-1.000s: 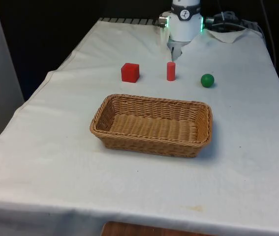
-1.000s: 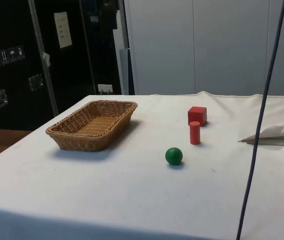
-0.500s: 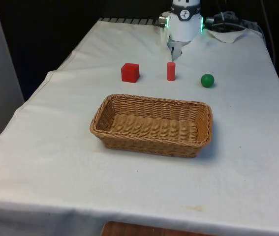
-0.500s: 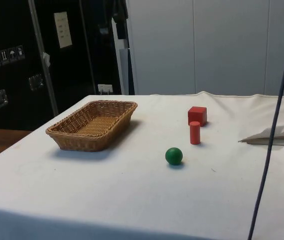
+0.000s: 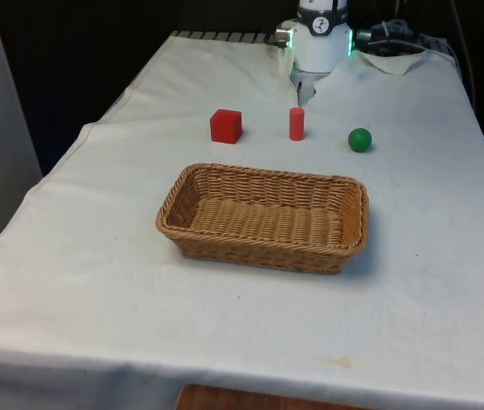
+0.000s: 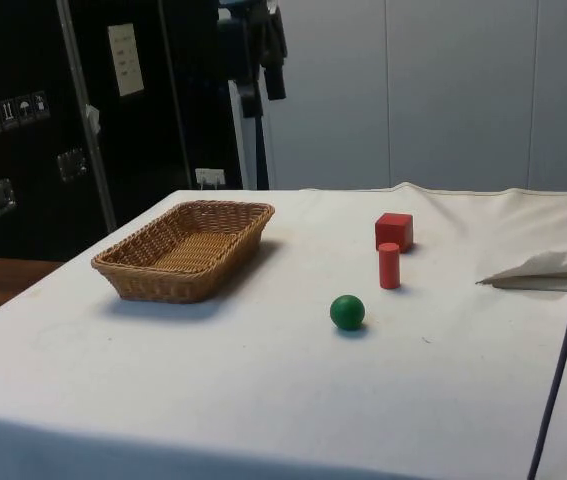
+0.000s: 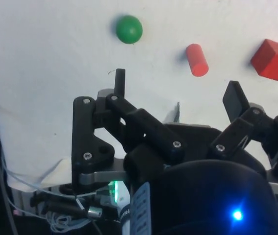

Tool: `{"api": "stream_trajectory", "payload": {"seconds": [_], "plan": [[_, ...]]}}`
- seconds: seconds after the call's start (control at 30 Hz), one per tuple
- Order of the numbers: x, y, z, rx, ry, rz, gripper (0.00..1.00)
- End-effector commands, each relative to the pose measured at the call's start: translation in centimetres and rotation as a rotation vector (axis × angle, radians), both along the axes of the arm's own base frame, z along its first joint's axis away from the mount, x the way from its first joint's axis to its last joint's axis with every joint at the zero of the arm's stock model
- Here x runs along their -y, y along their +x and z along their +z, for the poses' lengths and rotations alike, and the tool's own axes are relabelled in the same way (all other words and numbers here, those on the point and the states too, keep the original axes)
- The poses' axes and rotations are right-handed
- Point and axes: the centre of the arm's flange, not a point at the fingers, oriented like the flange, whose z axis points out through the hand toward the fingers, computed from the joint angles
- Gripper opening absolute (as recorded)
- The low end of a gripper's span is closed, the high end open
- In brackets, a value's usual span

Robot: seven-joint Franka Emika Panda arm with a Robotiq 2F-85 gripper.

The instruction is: Pick up the object to the left of the cylinder and place it into the basket.

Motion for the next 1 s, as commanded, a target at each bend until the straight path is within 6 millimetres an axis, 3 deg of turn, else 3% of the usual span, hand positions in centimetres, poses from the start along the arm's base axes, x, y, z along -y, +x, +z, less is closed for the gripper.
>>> {"api": "stream_trajectory", "payload": {"seconds": [0.0,0.47,0.97], "plan": [[-0.2,-0.4,-0.2,0.014,-0.010,-0.001,1.00],[-1.7,-3.9,-3.4,0.022,-0.061,0.004,1.00],[-2.3,-5.7,-6.8,0.045,-0.096,-0.047,1.00]]}}
